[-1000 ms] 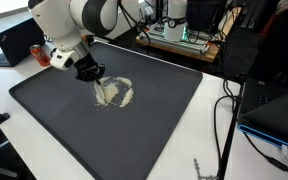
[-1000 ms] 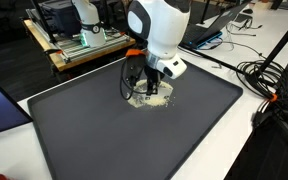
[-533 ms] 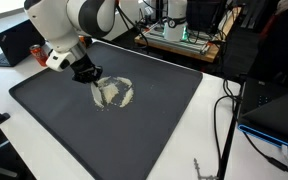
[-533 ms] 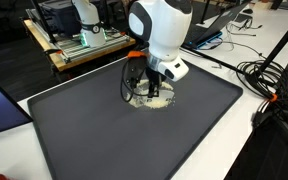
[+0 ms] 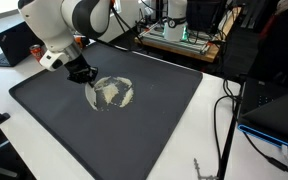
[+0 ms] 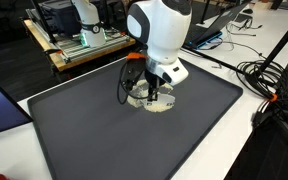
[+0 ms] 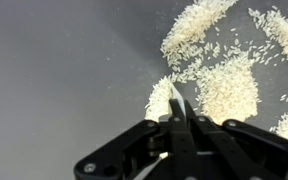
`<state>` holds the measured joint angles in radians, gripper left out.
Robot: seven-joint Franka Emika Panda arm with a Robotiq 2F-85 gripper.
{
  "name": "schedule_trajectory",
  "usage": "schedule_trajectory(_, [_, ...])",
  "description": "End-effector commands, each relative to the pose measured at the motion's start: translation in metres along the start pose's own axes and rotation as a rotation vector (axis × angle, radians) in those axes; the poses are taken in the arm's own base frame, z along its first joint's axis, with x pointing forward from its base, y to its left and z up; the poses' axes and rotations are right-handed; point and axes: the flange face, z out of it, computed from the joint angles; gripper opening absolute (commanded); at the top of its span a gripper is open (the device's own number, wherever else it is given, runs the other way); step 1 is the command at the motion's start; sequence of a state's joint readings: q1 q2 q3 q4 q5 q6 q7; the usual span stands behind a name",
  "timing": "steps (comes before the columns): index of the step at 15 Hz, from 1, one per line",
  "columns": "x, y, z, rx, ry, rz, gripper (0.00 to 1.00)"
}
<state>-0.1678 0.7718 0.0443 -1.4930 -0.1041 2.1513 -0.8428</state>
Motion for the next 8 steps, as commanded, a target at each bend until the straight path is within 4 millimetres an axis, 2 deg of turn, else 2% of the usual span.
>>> schedule_trajectory(1, [-0.0023,0.0167,0.003,-0.001,0.013,0.054,0.01])
schedule_trajectory(5, [-0.0049,0.0233,0.0008,-0.013,0.011,0.097,0.01])
schedule_trajectory(8, [-0.0058,0.0197,-0.0024,-0.001,-0.002,0.091,0.01])
